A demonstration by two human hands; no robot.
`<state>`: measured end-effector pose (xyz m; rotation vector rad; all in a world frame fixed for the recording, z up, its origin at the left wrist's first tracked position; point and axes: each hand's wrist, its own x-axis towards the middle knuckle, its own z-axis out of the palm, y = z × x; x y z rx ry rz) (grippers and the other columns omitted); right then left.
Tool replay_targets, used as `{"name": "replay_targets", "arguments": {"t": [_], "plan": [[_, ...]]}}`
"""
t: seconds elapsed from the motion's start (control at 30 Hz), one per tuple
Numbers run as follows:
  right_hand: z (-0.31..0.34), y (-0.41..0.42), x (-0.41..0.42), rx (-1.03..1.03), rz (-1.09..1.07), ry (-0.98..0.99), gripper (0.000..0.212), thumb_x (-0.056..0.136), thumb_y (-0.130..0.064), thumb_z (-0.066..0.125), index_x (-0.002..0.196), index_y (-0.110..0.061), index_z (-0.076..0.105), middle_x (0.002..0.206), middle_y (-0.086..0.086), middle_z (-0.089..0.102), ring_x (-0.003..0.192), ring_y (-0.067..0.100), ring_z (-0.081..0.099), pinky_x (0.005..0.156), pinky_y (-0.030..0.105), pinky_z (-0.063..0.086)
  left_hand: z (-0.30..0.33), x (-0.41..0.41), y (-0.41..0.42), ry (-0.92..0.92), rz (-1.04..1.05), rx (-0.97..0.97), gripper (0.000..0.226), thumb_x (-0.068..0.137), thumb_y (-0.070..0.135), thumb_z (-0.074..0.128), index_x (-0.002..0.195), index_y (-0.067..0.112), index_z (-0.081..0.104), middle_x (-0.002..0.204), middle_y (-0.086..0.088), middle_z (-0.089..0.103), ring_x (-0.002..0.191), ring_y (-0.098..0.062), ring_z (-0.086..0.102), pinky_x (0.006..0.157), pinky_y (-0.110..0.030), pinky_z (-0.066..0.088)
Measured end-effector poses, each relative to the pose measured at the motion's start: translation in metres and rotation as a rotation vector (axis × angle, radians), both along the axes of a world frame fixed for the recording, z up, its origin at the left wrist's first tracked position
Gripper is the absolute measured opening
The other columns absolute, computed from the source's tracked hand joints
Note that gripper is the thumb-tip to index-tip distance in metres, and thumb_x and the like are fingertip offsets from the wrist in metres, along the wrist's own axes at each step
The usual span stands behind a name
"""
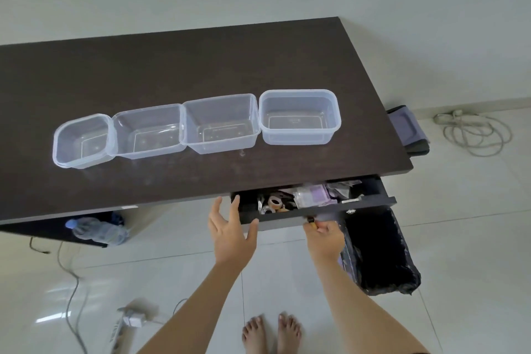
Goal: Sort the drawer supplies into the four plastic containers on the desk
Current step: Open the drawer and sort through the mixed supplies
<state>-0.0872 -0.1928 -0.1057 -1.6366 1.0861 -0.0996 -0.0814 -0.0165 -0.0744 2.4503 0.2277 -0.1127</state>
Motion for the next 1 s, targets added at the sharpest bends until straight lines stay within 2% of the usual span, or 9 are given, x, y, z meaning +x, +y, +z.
{"name": "replay_targets", "arguments": {"t": [0.07, 0.13, 0.2, 0.3, 0.4, 0.57, 0.77, 0.87, 1.0], "plan": [[-0.003, 0.000, -0.020, -0.022, -0.010, 0.010, 0.018, 0.073, -0.003, 0.073, 0.069, -0.011, 0.058, 0.059, -0.006, 0.056, 0.062, 0.018, 0.054, 0.052, 0.008, 0.036, -0.002, -0.010, -0.003, 0.102, 0.073, -0.065, 0.067, 0.090, 0.042, 0.055, 0.146, 0.018, 0.027, 0.154, -0.011, 0.011, 0.140, -0.031, 0.015, 0.106, -0.042, 0.034], [-0.005, -0.001, -0.040, -0.033, -0.015, 0.012, 0.024, 0.073, -0.002, 0.073, 0.065, -0.016, 0.056, 0.058, -0.007, 0.056, 0.063, 0.019, 0.054, 0.053, 0.009, 0.039, 0.000, -0.020, -0.007, 0.196, 0.124, -0.172, 0.070, 0.091, 0.044, 0.052, 0.148, 0.018, 0.020, 0.152, -0.007, 0.024, 0.139, -0.025, 0.026, 0.105, -0.038, 0.036], [-0.005, -0.003, -0.051, -0.034, -0.016, 0.009, 0.022, 0.074, 0.000, 0.072, 0.066, -0.014, 0.057, 0.058, -0.007, 0.057, 0.062, 0.018, 0.055, 0.056, 0.011, 0.041, 0.002, -0.032, -0.010, 0.241, 0.133, -0.242, 0.071, 0.093, 0.042, 0.050, 0.150, 0.020, 0.015, 0.148, -0.003, 0.032, 0.134, -0.021, 0.037, 0.102, -0.033, 0.038], [-0.003, -0.004, -0.059, -0.016, -0.007, 0.034, 0.014, 0.075, 0.000, 0.072, 0.072, -0.008, 0.060, 0.059, -0.008, 0.056, 0.060, 0.015, 0.056, 0.061, 0.019, 0.041, 0.002, -0.044, -0.010, 0.247, 0.128, -0.267, 0.071, 0.093, 0.044, 0.048, 0.151, 0.023, 0.013, 0.149, -0.002, 0.031, 0.132, -0.020, 0.040, 0.102, -0.032, 0.039], [-0.004, -0.004, -0.069, 0.013, -0.020, 0.035, 0.013, 0.075, -0.001, 0.072, 0.074, -0.008, 0.060, 0.061, -0.007, 0.059, 0.067, 0.020, 0.059, 0.069, 0.024, 0.043, 0.001, -0.054, -0.009, 0.252, 0.126, -0.268, 0.070, 0.093, 0.042, 0.049, 0.151, 0.023, 0.013, 0.148, -0.001, 0.032, 0.132, -0.019, 0.039, 0.103, -0.031, 0.038], [-0.003, -0.005, -0.095, 0.011, -0.036, 0.054, 0.011, 0.076, -0.003, 0.072, 0.078, -0.008, 0.062, 0.073, 0.007, 0.065, 0.071, 0.020, 0.060, 0.073, 0.024, 0.041, 0.000, -0.081, -0.012, 0.249, 0.128, -0.289, 0.070, 0.093, 0.041, 0.050, 0.150, 0.025, 0.012, 0.145, -0.001, 0.034, 0.129, -0.018, 0.041, 0.102, -0.030, 0.039], [-0.002, -0.006, -0.121, 0.009, -0.041, 0.107, 0.012, 0.076, -0.005, 0.072, 0.076, -0.011, 0.061, 0.071, 0.004, 0.065, 0.071, 0.020, 0.061, 0.074, 0.025, 0.042, 0.003, -0.107, -0.011, 0.248, 0.121, -0.305, 0.070, 0.093, 0.037, 0.052, 0.150, 0.021, 0.015, 0.142, -0.002, 0.038, 0.122, -0.014, 0.042, 0.103, -0.028, 0.038], [-0.001, -0.006, -0.135, 0.001, -0.041, 0.133, 0.013, 0.074, -0.006, 0.074, 0.077, -0.012, 0.062, 0.072, 0.006, 0.066, 0.071, 0.023, 0.063, 0.073, 0.026, 0.043, 0.002, -0.120, -0.009, 0.273, 0.095, -0.293, 0.071, 0.093, 0.038, 0.051, 0.151, 0.021, 0.013, 0.144, -0.003, 0.036, 0.129, -0.019, 0.040, 0.108, -0.033, 0.038], [-0.001, -0.005, -0.154, 0.010, -0.054, 0.155, 0.013, 0.073, -0.004, 0.075, 0.080, -0.007, 0.065, 0.073, 0.009, 0.068, 0.067, 0.023, 0.061, 0.070, 0.025, 0.042, 0.004, -0.140, -0.007, 0.310, 0.066, -0.299, 0.073, 0.094, 0.039, 0.050, 0.151, 0.019, 0.010, 0.147, -0.003, 0.032, 0.132, -0.018, 0.037, 0.108, -0.031, 0.036]]}}
